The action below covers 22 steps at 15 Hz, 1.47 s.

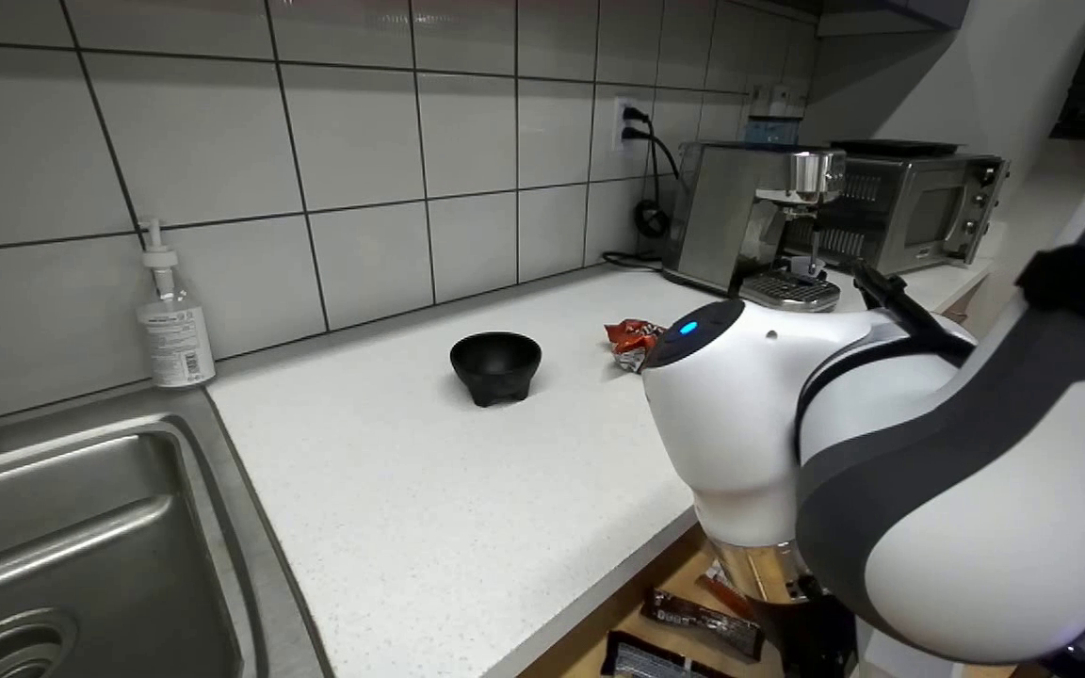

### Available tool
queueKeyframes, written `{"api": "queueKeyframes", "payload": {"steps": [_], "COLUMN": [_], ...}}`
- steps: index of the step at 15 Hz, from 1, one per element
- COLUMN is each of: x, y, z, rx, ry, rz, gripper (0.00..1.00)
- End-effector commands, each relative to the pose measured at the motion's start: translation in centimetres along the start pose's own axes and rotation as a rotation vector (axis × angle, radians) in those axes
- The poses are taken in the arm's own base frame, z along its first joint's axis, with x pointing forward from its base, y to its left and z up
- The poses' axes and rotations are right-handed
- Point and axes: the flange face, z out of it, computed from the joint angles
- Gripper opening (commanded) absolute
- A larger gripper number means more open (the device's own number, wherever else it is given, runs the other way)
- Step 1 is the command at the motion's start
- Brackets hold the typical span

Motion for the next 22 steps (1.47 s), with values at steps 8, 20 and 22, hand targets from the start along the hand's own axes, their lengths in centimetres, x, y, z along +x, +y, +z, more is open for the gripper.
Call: {"api": "queueKeyframes", "payload": {"steps": [8, 20, 22], "x": [1.8, 2.8, 2.8], "y": [1.6, 2.3, 2.2], "z": [-1.1, -0.6, -0.8], "rx": [-0.014, 0.007, -0.003], "ry": [0.203, 0.364, 0.373], "rz": [-0.019, -0.073, -0.092], "gripper": [1.00, 1.00, 1.00]}}
